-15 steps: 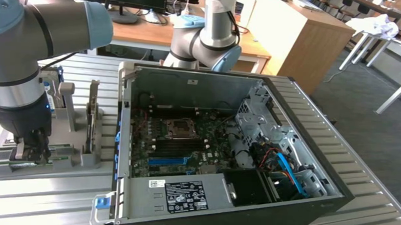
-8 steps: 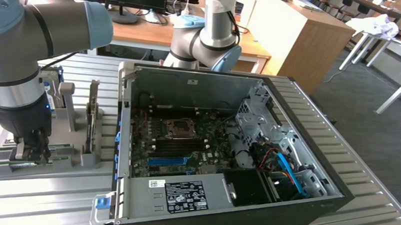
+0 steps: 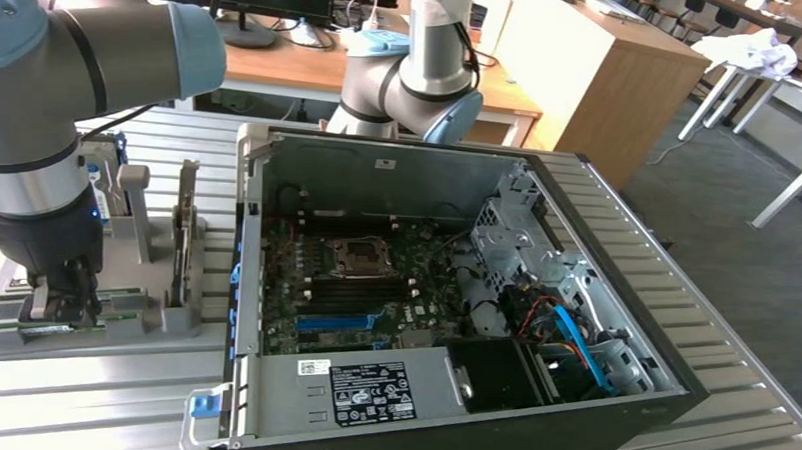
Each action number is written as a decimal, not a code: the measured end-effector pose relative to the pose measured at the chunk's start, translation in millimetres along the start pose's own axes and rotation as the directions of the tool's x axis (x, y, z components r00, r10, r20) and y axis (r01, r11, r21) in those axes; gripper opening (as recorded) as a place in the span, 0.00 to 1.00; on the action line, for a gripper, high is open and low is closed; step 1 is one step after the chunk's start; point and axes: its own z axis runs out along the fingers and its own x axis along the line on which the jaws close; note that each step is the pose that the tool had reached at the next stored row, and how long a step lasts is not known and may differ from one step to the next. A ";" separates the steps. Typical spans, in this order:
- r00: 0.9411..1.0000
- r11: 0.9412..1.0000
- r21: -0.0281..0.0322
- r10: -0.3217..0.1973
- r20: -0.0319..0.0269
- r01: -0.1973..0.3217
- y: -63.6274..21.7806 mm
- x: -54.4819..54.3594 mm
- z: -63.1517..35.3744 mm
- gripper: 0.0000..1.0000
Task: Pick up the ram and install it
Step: 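Pick up the ram and move it above insertion slot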
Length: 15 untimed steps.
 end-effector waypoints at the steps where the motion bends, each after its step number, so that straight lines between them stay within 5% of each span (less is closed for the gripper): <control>1: 1.000 1.000 0.000 0.000 0.000 0.000 0.0 0.1 0.0 0.21; 15: 1.000 1.000 0.000 0.000 0.000 0.000 0.0 0.1 1.1 0.21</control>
